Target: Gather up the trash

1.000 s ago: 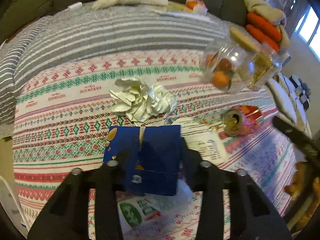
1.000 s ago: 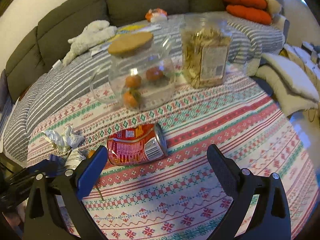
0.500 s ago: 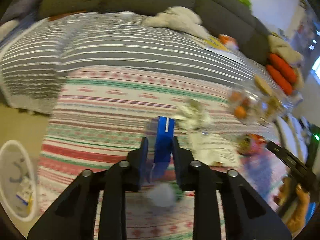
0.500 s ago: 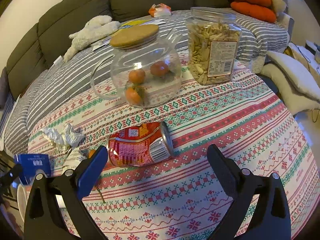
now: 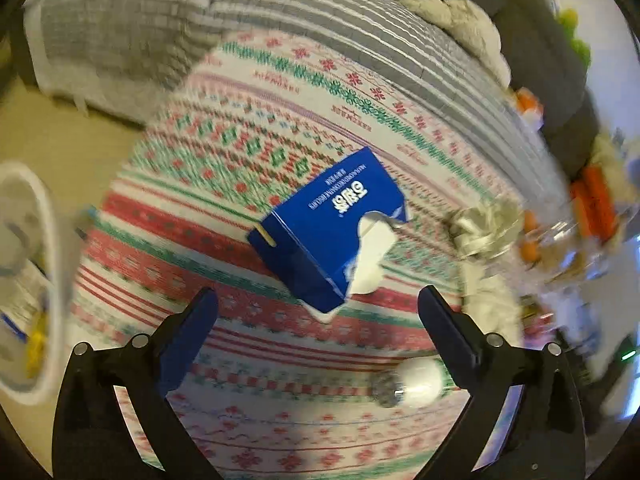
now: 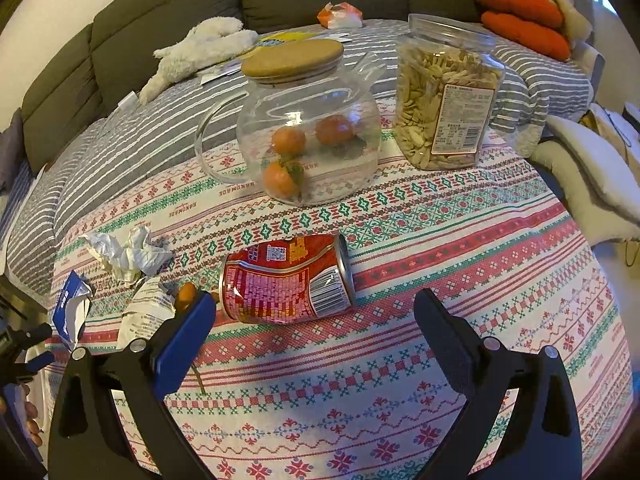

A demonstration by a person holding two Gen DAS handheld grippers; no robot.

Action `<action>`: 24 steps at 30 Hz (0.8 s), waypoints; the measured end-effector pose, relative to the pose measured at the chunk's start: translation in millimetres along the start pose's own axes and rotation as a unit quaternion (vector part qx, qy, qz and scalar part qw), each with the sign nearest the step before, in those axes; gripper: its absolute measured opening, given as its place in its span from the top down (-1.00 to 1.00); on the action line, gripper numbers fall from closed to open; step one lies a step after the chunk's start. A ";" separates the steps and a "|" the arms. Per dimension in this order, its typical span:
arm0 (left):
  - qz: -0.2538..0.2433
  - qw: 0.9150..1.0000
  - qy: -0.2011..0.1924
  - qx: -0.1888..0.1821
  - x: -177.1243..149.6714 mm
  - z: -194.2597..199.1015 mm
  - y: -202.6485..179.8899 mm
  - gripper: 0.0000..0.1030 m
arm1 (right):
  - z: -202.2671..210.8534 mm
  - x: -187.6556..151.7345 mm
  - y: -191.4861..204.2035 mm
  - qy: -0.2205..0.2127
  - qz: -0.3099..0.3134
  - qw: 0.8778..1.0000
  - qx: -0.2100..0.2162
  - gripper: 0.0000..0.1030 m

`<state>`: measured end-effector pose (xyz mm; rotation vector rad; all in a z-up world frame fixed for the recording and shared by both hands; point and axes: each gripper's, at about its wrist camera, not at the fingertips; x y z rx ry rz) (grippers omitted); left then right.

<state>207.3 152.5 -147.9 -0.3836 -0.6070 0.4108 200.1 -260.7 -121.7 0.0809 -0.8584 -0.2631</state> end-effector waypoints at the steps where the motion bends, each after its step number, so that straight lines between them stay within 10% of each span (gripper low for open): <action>1: 0.003 1.000 0.005 0.011 1.7 -0.8 2.0 -0.85 | -0.7 0.1 -0.1 0.002 0.000 1.000 0.000 -0.87; 5: -0.122 0.987 -0.061 0.082 14.6 16.7 -31.1 -0.86 | 1.6 1.5 2.3 0.000 0.001 1.000 0.005 -0.87; 11: -0.249 0.963 0.003 0.102 20.1 -29.0 -74.9 -0.86 | 2.2 2.8 6.8 -0.003 0.010 1.000 0.011 -0.87; 13: -0.252 0.961 0.025 0.112 19.1 -40.4 -69.5 -0.68 | 0.1 2.4 5.4 -0.001 0.017 1.000 0.013 -0.87; 14: -0.251 0.960 0.038 0.118 18.5 -47.3 -66.6 -0.28 | -1.2 2.1 4.5 0.001 0.021 1.000 0.016 -0.87; 19: -0.196 0.976 0.026 0.087 16.7 -38.1 -46.0 0.02 | -10.1 3.8 10.1 -0.002 0.094 0.993 0.068 -0.87; 24: -0.104 0.994 -0.003 0.010 6.3 7.7 -26.1 0.02 | -16.4 -1.5 26.1 -0.017 0.254 0.959 0.121 -0.87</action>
Point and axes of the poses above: each gripper's, at about its wrist camera, not at the fingertips, and z roughly against the way its jaws point, y to its left, x to its top, and after that the axes turned 13 degrees about -y, right-handed
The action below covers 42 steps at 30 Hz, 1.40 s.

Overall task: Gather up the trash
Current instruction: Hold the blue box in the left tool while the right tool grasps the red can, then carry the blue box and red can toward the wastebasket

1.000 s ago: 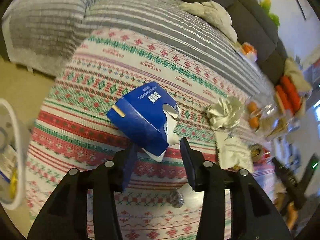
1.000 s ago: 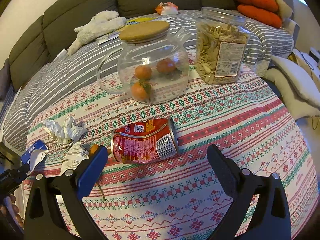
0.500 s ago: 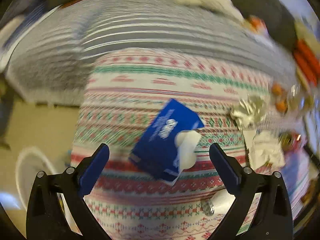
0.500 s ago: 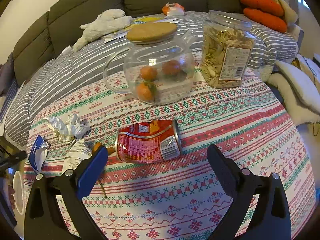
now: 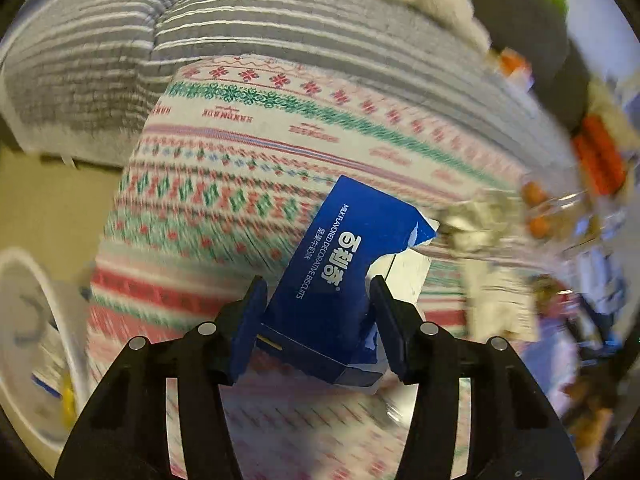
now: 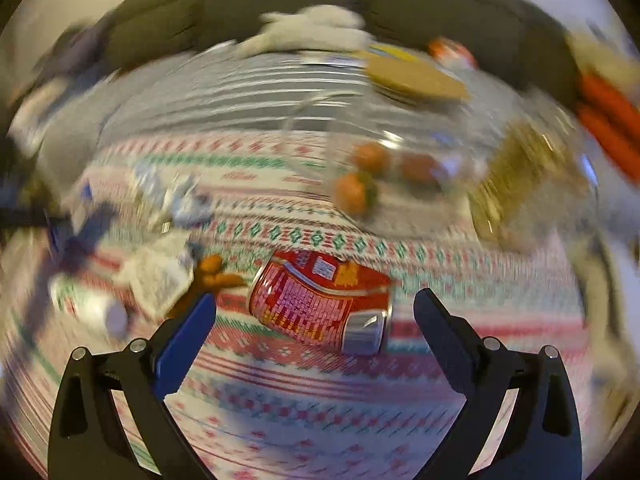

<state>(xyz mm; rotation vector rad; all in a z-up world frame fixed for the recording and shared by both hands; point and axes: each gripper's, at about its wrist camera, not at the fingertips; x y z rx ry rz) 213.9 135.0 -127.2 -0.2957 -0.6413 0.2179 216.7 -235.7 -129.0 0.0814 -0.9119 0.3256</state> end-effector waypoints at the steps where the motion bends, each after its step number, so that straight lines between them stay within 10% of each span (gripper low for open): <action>1: 0.002 1.000 -0.003 -0.006 -4.5 4.4 -1.0 0.02 | -3.6 -0.4 0.1 0.002 0.020 1.000 0.006 -0.87; 8: 0.013 0.999 -0.013 -0.049 -41.1 25.1 -22.6 0.02 | -51.5 -6.6 11.4 0.061 0.169 0.983 0.028 -0.86; 27: -0.025 0.993 -0.054 -0.104 -47.4 48.0 -43.7 0.02 | -6.1 -25.3 22.8 0.051 0.008 0.998 -0.024 -0.64; 42: -0.018 0.988 -0.112 -0.101 -44.5 91.6 -27.1 0.02 | 57.8 19.9 94.4 -0.058 -0.067 0.994 -0.067 -0.64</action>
Point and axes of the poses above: each gripper's, at about its wrist camera, not at the fingertips, and z roughly against the way its jaws point, y to its left, x to its top, and after that the axes turned 13 degrees about -y, right-handed
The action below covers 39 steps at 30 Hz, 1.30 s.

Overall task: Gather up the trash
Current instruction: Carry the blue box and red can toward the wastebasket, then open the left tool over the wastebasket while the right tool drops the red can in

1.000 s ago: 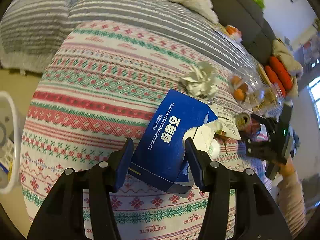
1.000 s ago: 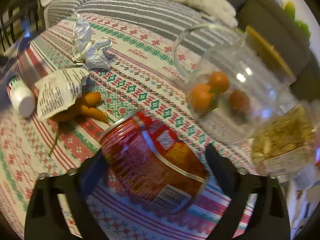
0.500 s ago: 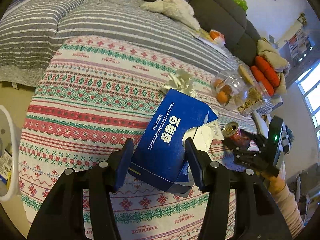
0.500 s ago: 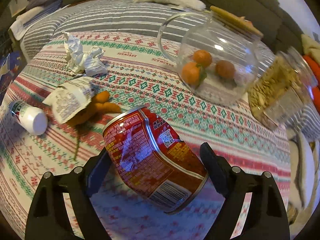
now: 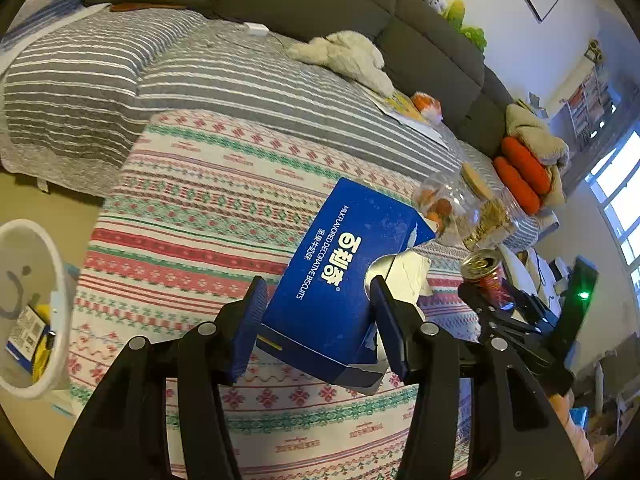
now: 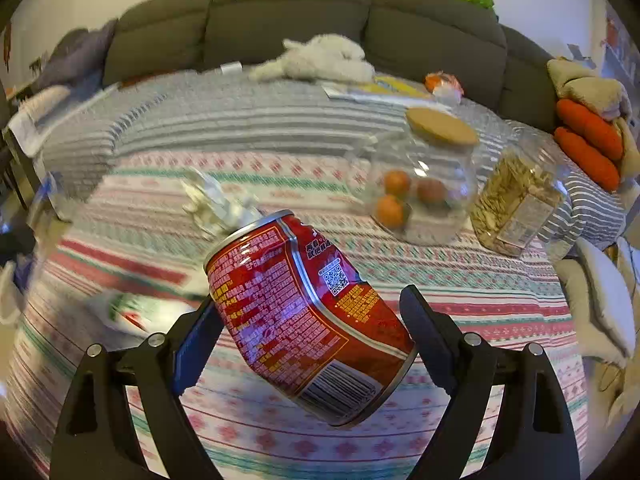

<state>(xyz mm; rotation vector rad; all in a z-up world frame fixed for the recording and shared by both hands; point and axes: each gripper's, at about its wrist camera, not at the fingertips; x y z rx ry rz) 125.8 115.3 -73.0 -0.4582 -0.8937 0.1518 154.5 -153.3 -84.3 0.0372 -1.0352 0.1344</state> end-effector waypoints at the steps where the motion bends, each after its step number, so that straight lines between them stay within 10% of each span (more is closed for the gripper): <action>1: 0.001 1.000 -0.004 0.003 0.5 2.6 1.8 0.02 | 3.1 2.7 5.2 -0.006 -0.003 1.000 0.000 -0.64; 27: 0.015 0.991 -0.074 0.108 22.5 89.0 76.2 0.02 | 24.6 32.3 139.3 -0.064 -0.046 0.994 0.073 -0.64; 39: 0.097 0.973 -0.068 0.197 32.1 124.3 157.6 0.01 | 30.6 36.3 202.5 -0.065 -0.025 0.990 0.126 -0.64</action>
Point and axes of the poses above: each gripper's, at about its wrist camera, not at the fingertips, and z roughly against the way its jaws point, y to its left, x to its top, and after that the axes turned 13 degrees about -y, right-handed
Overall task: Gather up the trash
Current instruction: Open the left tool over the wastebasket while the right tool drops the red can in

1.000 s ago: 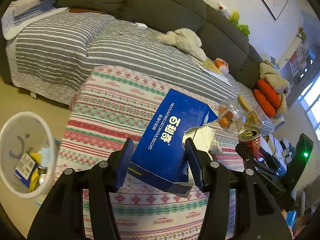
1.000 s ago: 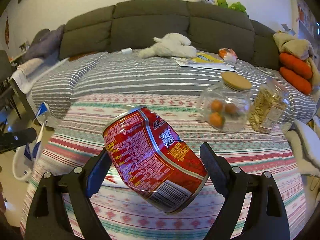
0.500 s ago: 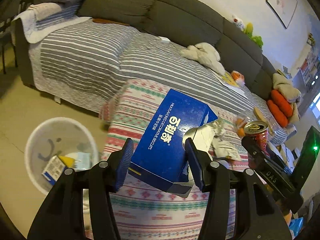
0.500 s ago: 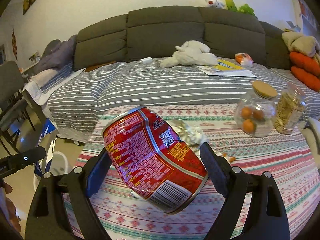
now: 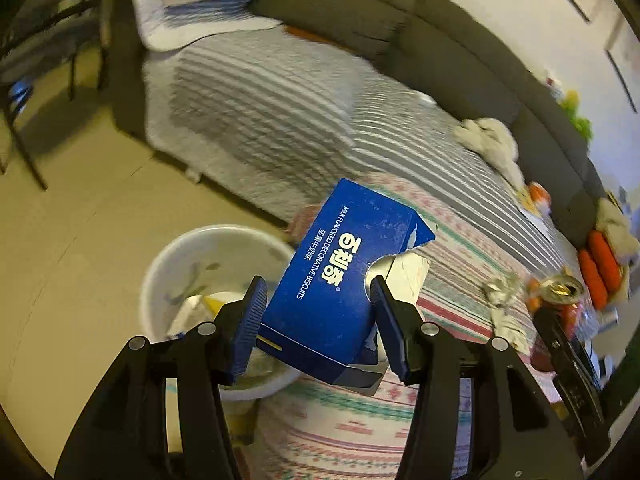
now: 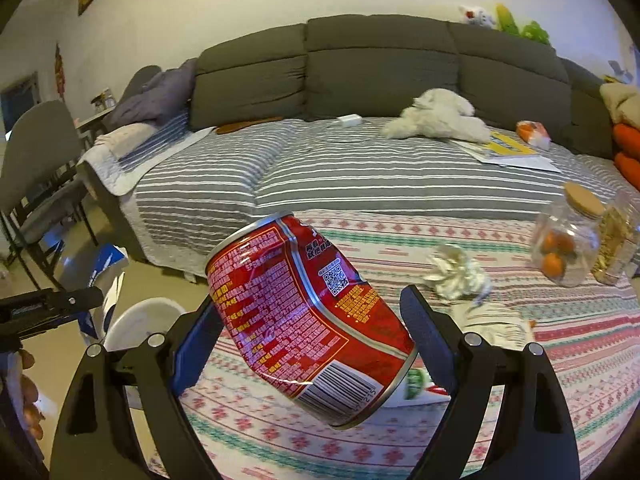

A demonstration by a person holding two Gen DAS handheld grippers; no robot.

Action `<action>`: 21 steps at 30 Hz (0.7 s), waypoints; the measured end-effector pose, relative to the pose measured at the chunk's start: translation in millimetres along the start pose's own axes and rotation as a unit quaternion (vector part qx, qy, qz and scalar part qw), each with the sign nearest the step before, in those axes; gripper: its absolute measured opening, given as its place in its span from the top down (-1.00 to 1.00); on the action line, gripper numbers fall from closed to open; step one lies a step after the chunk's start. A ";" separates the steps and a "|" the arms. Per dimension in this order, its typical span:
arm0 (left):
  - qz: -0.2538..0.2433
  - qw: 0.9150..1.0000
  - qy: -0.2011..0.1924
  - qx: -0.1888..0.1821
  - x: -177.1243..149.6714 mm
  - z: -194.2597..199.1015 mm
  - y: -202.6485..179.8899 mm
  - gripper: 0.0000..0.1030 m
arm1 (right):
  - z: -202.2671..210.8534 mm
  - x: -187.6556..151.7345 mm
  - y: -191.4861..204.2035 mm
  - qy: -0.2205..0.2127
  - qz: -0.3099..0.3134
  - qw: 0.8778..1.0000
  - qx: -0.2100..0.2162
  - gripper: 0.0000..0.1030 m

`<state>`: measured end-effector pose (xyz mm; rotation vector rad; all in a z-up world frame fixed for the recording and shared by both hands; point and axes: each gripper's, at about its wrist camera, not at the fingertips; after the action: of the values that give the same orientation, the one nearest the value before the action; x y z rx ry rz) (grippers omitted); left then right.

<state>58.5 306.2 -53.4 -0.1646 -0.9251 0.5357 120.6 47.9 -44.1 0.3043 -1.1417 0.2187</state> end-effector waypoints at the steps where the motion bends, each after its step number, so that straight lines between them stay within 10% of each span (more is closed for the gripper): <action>1: 0.004 1.000 0.001 0.009 1.7 0.0 7.1 0.01 | -0.5 -0.3 3.8 0.000 0.001 1.000 0.003 -0.64; 10: 0.062 0.997 0.015 0.045 13.0 4.5 54.3 -0.45 | -8.4 -7.2 47.0 0.013 0.017 0.999 0.036 -0.64; 21: 0.017 0.988 -0.090 0.128 32.6 53.2 61.6 -0.70 | -31.2 -23.1 121.3 0.030 0.026 0.996 0.084 -0.64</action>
<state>9.2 370.7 -20.3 0.1028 -1.0206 0.7035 98.9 172.1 -61.9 0.4144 -1.0746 0.3686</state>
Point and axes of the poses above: each gripper's, at about its wrist camera, not at the fingertips, and z roughly against the way its jaws point, y to its left, x to its top, and after that the axes turned 13 degrees about -y, right-handed
